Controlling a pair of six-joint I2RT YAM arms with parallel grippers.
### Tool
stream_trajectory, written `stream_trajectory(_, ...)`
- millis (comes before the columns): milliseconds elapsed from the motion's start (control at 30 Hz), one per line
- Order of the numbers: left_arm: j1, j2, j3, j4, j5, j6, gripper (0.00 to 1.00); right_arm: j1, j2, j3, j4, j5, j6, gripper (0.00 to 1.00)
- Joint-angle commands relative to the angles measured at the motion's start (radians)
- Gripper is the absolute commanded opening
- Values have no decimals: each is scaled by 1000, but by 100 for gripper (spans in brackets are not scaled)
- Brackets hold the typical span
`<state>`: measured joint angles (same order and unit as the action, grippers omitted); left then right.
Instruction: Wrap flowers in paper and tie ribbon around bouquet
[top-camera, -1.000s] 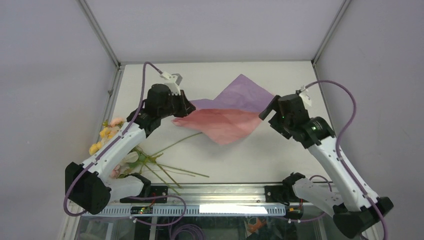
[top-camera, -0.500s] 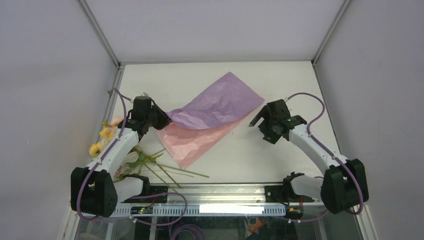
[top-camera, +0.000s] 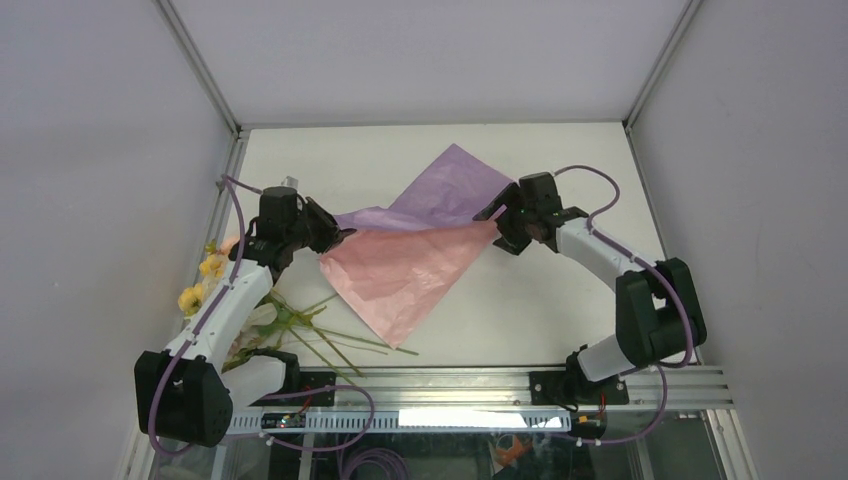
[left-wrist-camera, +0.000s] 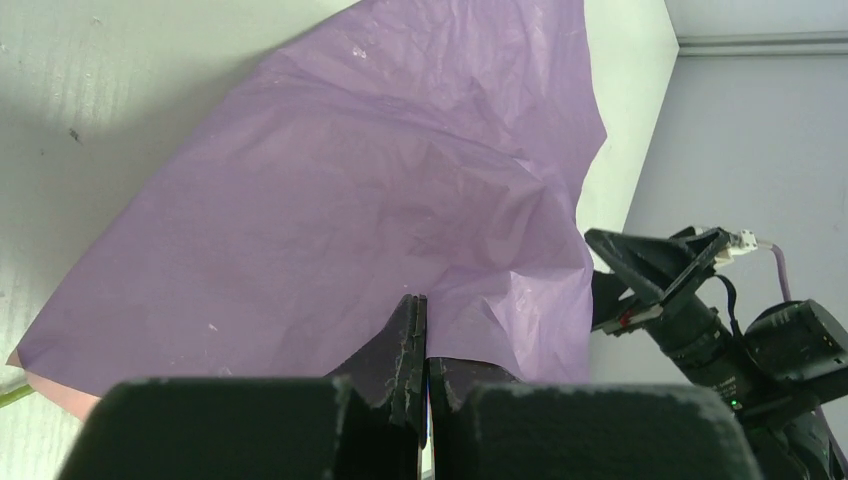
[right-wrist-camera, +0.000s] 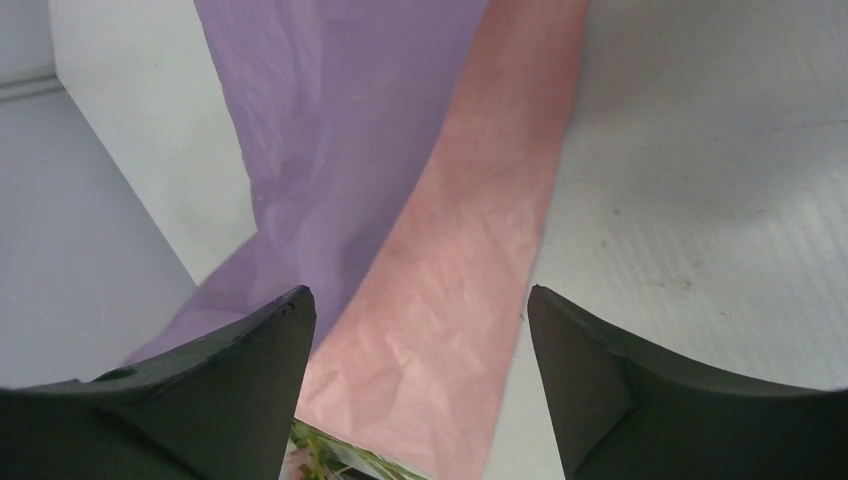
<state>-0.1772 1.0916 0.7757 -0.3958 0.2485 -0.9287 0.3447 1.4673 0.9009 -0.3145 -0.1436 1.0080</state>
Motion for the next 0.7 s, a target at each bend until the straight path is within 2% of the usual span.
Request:
stream_trajectory(0,-11,-24,36,28,50,4,0,10,43,55,110,3,181,82)
stream_trajectory(300,-14,-20,42,33,56,12,0,52,249,222,72,36,261,82)
stream_trajectory(333,-15,-22,41,34,56,14,0,52,273,248,68,28,258,75)
stream_trajectory(367,-15,-23,40,35,59,18,0,51,292,273,60,22,253,61)
stream_trajectory(433,-15,-29,38,35,64,43,0,43,306,317,25,40,226,27)
stream_trajectory(500,-17,-36,32,40,81,91,0,24,264,343,-51,113,184,0)
stream_trajectory(567,-33,-45,20,65,105,184,0,0,184,354,-119,209,140,0)
stream_trajectory(667,-129,-58,-6,183,185,313,0,-4,23,395,-238,354,29,0)
